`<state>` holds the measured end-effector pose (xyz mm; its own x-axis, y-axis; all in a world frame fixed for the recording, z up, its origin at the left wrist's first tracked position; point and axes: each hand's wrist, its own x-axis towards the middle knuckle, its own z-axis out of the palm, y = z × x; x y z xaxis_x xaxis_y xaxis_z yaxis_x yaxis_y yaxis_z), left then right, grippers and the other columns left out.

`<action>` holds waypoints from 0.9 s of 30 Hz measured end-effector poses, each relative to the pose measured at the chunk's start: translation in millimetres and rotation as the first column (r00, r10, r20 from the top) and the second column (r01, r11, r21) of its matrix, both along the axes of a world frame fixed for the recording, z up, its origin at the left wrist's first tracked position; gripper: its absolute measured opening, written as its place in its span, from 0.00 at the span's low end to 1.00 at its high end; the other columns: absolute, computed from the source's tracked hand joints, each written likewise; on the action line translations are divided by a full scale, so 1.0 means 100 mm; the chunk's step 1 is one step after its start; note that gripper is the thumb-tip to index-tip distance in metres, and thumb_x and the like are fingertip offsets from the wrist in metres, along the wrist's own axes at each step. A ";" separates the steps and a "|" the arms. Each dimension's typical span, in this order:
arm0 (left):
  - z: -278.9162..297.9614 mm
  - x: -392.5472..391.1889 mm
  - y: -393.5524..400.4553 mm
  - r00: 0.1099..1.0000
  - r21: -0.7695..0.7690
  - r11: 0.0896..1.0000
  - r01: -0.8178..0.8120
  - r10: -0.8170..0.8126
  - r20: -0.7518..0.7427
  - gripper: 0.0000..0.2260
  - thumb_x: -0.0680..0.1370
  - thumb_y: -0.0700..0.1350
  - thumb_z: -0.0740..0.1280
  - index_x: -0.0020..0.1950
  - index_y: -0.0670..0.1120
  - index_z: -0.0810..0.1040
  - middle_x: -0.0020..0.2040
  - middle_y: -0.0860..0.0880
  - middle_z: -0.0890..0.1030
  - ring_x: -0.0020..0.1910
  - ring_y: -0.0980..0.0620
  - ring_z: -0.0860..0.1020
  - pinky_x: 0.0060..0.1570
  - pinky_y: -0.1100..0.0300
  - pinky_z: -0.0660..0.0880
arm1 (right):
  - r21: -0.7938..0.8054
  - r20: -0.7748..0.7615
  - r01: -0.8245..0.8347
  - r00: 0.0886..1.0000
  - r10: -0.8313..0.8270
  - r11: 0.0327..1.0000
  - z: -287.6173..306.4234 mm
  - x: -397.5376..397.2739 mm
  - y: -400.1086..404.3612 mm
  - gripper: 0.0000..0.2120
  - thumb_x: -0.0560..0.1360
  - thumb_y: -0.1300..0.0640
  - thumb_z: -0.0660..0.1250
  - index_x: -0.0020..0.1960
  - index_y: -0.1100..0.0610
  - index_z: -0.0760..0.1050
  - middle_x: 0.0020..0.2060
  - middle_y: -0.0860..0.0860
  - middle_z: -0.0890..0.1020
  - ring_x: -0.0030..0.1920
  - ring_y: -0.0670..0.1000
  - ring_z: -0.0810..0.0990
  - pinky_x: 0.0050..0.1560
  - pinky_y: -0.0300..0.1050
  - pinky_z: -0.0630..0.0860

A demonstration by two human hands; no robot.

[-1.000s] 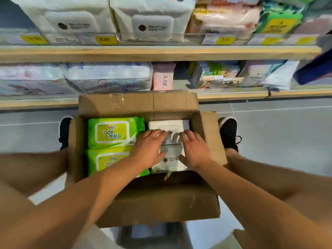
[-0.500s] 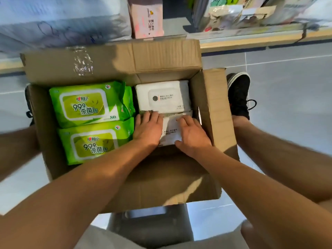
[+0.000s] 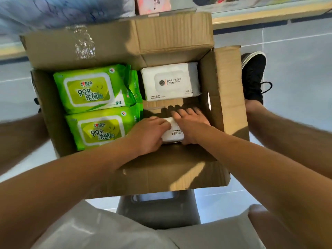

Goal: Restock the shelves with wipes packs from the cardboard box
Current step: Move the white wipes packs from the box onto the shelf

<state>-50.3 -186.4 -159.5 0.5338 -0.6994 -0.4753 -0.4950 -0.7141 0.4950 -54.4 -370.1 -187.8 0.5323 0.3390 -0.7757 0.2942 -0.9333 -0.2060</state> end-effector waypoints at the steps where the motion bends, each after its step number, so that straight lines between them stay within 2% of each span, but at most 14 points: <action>1: 0.04 0.08 0.00 0.998 -0.012 0.998 -0.063 0.063 0.024 0.19 0.68 0.42 0.68 0.59 0.45 0.76 0.58 0.46 0.78 0.57 0.42 0.74 0.53 0.49 0.76 | 0.010 0.009 -0.006 1.000 0.006 1.000 0.01 -0.03 -0.02 0.51 0.63 0.47 0.79 0.76 0.52 0.53 0.70 0.53 0.66 0.70 0.58 0.64 0.72 0.59 0.58; 5: -0.03 0.58 -0.12 0.956 0.007 0.967 -0.253 0.249 0.158 0.26 0.73 0.45 0.69 0.70 0.45 0.68 0.71 0.45 0.67 0.70 0.45 0.64 0.68 0.52 0.63 | 0.072 0.055 0.021 0.998 -0.025 0.997 0.02 -0.17 -0.07 0.42 0.66 0.49 0.77 0.73 0.53 0.59 0.66 0.54 0.70 0.67 0.58 0.66 0.70 0.58 0.60; 7: -0.16 0.86 -0.22 0.930 0.022 0.946 -0.323 0.313 0.192 0.31 0.72 0.46 0.70 0.73 0.43 0.65 0.74 0.43 0.64 0.72 0.42 0.61 0.70 0.51 0.59 | 0.089 0.080 0.028 0.996 -0.035 0.996 0.02 -0.23 -0.07 0.40 0.67 0.50 0.76 0.73 0.54 0.59 0.66 0.54 0.70 0.67 0.58 0.66 0.70 0.58 0.60; 12: -0.43 1.05 -0.42 0.944 0.195 0.926 -0.324 0.302 0.133 0.40 0.71 0.50 0.71 0.77 0.46 0.53 0.75 0.46 0.59 0.72 0.44 0.59 0.69 0.45 0.58 | 0.098 0.110 0.062 0.991 -0.072 0.993 0.05 -0.31 -0.13 0.40 0.68 0.51 0.75 0.73 0.54 0.58 0.65 0.54 0.69 0.65 0.58 0.66 0.70 0.58 0.60; 14: -0.44 1.05 -0.49 0.929 0.256 0.898 -0.358 0.316 0.190 0.40 0.69 0.52 0.74 0.75 0.45 0.57 0.70 0.44 0.63 0.67 0.41 0.62 0.66 0.45 0.61 | 0.111 0.118 0.092 0.987 -0.105 0.990 0.05 -0.32 -0.19 0.39 0.68 0.51 0.74 0.73 0.55 0.58 0.64 0.54 0.69 0.63 0.58 0.66 0.68 0.57 0.61; 17: -0.38 1.04 -0.51 0.926 0.291 0.884 -0.367 0.318 0.202 0.38 0.63 0.55 0.78 0.67 0.43 0.68 0.63 0.43 0.67 0.63 0.40 0.66 0.62 0.47 0.63 | 0.102 0.140 0.106 0.983 -0.120 0.989 0.03 -0.30 -0.22 0.40 0.67 0.51 0.74 0.72 0.56 0.59 0.63 0.54 0.70 0.60 0.58 0.67 0.64 0.56 0.65; 19: -0.37 0.96 -0.44 0.935 0.229 0.908 -0.351 0.325 0.146 0.35 0.59 0.55 0.79 0.60 0.45 0.70 0.60 0.44 0.68 0.61 0.41 0.67 0.61 0.47 0.66 | 0.100 0.142 0.108 0.982 -0.121 0.989 0.00 -0.29 -0.20 0.39 0.67 0.53 0.74 0.72 0.56 0.59 0.63 0.54 0.70 0.60 0.58 0.66 0.65 0.56 0.64; 22: -0.43 0.86 -0.43 0.907 0.119 0.909 -0.399 0.410 -0.092 0.28 0.60 0.48 0.81 0.52 0.47 0.69 0.58 0.48 0.67 0.55 0.46 0.70 0.53 0.49 0.72 | 0.118 0.148 0.047 0.987 -0.065 0.992 -0.05 -0.33 -0.17 0.41 0.67 0.56 0.74 0.74 0.54 0.58 0.69 0.55 0.66 0.67 0.60 0.64 0.70 0.58 0.59; 24: -0.49 0.86 -0.49 0.878 0.164 0.898 -0.408 0.435 -0.199 0.34 0.59 0.46 0.81 0.59 0.48 0.68 0.61 0.48 0.67 0.58 0.47 0.71 0.55 0.48 0.72 | 0.120 0.148 0.034 0.988 -0.051 0.992 -0.05 -0.36 -0.18 0.42 0.66 0.56 0.75 0.75 0.54 0.57 0.71 0.55 0.65 0.68 0.61 0.64 0.71 0.58 0.58; 26: -0.55 0.92 -0.55 0.890 0.288 0.898 -0.333 0.400 -0.219 0.47 0.58 0.50 0.82 0.72 0.50 0.62 0.70 0.46 0.65 0.67 0.44 0.67 0.63 0.49 0.69 | 0.113 0.157 0.036 0.986 -0.053 0.993 -0.04 -0.38 -0.20 0.43 0.66 0.58 0.76 0.75 0.55 0.57 0.71 0.55 0.65 0.67 0.61 0.66 0.70 0.58 0.59; 27: -0.55 0.96 -0.57 0.908 0.352 0.896 -0.272 0.360 -0.213 0.51 0.57 0.53 0.81 0.75 0.51 0.58 0.72 0.45 0.65 0.70 0.43 0.65 0.65 0.48 0.67 | 0.115 0.161 0.036 0.985 -0.055 0.993 -0.04 -0.38 -0.20 0.43 0.66 0.60 0.76 0.75 0.55 0.58 0.71 0.55 0.65 0.66 0.61 0.66 0.70 0.58 0.59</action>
